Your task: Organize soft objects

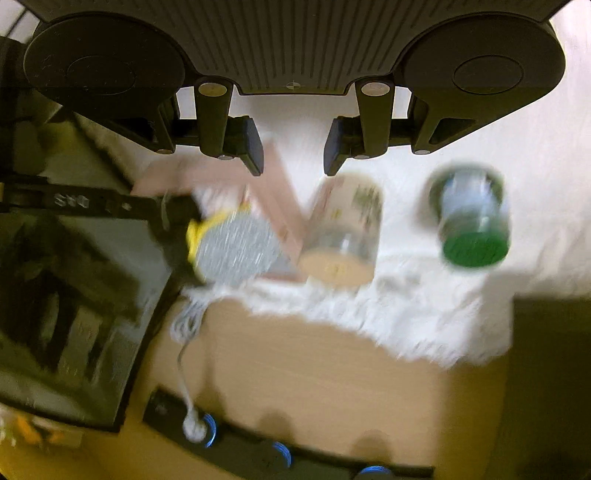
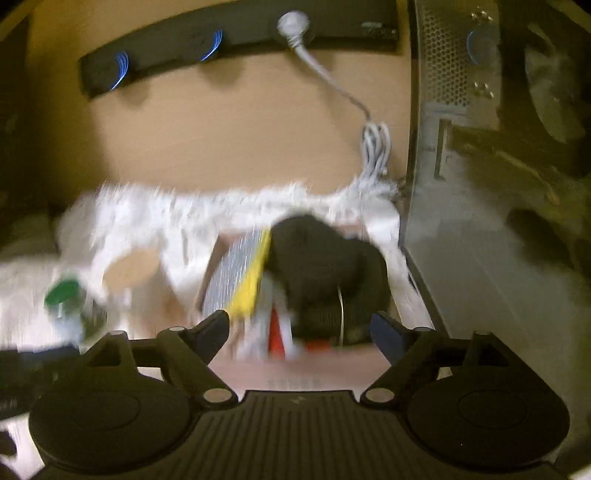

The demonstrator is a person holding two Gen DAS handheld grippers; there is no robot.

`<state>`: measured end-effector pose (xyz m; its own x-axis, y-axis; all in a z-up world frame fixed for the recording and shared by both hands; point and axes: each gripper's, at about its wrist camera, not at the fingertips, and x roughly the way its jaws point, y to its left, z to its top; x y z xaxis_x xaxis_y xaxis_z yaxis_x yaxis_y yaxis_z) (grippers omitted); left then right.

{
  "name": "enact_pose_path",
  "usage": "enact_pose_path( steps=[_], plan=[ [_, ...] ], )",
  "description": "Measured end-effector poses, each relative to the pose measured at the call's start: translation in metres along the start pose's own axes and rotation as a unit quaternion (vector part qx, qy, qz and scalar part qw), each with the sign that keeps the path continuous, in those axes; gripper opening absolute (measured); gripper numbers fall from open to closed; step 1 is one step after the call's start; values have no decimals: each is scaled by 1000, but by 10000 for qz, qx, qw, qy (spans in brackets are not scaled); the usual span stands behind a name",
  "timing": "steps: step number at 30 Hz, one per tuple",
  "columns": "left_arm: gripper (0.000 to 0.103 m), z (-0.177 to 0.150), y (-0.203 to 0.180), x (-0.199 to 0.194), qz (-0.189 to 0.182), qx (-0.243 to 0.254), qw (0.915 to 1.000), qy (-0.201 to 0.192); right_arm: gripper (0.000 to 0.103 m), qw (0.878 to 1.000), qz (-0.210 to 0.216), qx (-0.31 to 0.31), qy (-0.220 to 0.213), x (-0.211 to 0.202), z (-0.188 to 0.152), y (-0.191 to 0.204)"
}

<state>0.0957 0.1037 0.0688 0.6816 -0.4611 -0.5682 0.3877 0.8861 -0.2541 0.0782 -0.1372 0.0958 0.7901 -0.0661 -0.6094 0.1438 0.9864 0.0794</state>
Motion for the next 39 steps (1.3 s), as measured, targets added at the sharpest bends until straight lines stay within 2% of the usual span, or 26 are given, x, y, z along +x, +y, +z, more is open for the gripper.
enact_pose_path(
  steps=[6, 9, 12, 14, 15, 17, 21, 23, 26, 29, 39],
  plan=[
    [39, -64, -35, -2, 739, -422, 9962, 205, 85, 9966, 385, -102, 726, 6, -65, -18],
    [39, -88, -60, 9, 953, -327, 9946, 265, 85, 9921, 513, -257, 1113, 21, -92, -25],
    [43, -101, -83, 13, 1313, -112, 9912, 130, 91, 9917, 446, -867, 843, 24, -107, -20],
    [45, -104, -91, 15, 1536, -128, 9880, 67, 101, 9919, 430, -908, 772, 26, -108, -22],
    [45, -105, -93, 16, 1611, -141, 9868, 40, 103, 9918, 408, -879, 828, 28, -108, -26],
    [45, -106, -97, 19, 1778, -176, 9839, -27, 103, 9914, 488, -784, 931, 31, -104, -33],
    [45, -105, -113, 29, 2188, 84, 9757, 13, 103, 9862, 846, -1113, 888, 38, -99, -43],
    [45, -104, -115, 31, 2292, -55, 9734, 25, 103, 9843, 963, -1195, 870, 41, -98, -45],
    [45, -102, -116, 34, 2386, -192, 9709, 24, 103, 9820, 1120, -1327, 747, 45, -97, -46],
    [45, -105, -118, 33, 2429, -193, 9699, -46, 103, 9829, 1239, -1327, 301, 47, -105, -49],
    [45, -104, -117, 34, 2426, -206, 9699, -57, 103, 9832, 1249, -1295, 296, 47, -104, -50]
  ],
)
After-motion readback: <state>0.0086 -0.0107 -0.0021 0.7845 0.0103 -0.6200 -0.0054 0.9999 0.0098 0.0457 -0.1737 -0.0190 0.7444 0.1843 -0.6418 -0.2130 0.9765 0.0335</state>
